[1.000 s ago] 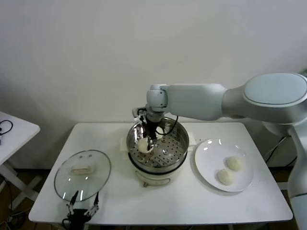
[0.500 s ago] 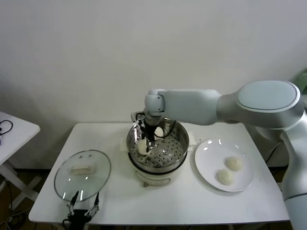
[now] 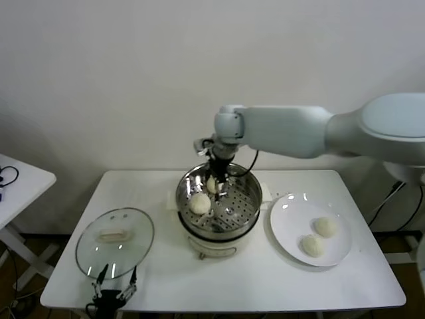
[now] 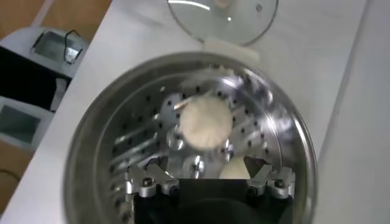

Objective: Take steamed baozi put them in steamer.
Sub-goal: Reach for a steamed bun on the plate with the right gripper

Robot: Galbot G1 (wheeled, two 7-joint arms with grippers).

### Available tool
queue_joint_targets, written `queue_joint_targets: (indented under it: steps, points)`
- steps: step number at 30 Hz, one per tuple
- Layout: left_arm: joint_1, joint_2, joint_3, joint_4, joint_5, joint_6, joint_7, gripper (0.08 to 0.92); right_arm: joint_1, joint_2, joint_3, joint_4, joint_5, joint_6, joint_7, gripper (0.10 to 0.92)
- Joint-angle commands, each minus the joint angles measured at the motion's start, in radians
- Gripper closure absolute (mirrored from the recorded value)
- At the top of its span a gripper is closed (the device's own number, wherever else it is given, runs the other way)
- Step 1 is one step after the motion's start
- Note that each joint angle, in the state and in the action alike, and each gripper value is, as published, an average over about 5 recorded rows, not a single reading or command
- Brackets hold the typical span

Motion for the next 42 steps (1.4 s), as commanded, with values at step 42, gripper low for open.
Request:
queue_joint_targets:
  steps: [42]
  points:
    - [0.027,-0.029,-0.008,-0.01,0.061,0.003,-0.009,0.177,-0.597,-0.712,0.303,0.173,-0.572,0.043,0.119,0.203]
